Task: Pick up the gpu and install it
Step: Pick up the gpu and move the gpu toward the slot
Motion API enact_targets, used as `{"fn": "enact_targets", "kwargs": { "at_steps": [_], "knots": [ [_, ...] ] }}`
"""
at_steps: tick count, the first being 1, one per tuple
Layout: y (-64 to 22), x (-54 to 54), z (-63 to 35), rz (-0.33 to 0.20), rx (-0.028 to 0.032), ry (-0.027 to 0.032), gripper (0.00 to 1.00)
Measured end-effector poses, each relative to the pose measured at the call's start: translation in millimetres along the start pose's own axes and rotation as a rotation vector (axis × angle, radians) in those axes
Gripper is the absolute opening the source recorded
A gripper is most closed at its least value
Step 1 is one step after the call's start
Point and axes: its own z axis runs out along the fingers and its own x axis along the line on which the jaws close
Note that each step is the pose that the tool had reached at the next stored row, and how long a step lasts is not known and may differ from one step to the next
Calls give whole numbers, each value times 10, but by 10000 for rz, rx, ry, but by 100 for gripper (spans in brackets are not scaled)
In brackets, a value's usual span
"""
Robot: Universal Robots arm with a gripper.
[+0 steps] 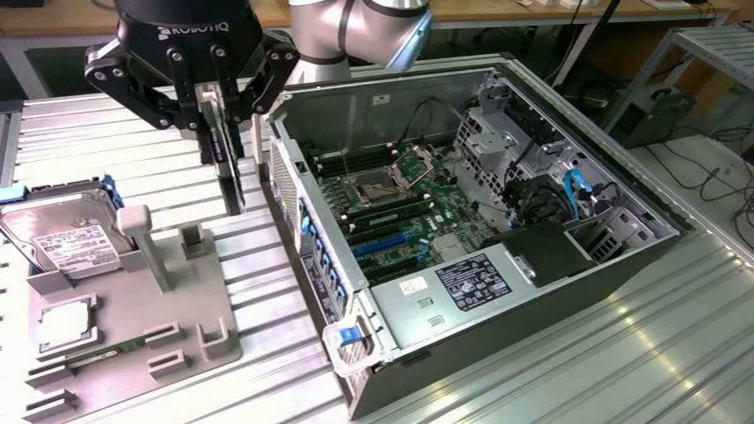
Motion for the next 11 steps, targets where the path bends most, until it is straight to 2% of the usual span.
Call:
{"fn": "enact_targets", "kwargs": {
  "at_steps": [11],
  "knots": [
    [3, -105, 4, 0, 0, 0, 28]
  ]
}}
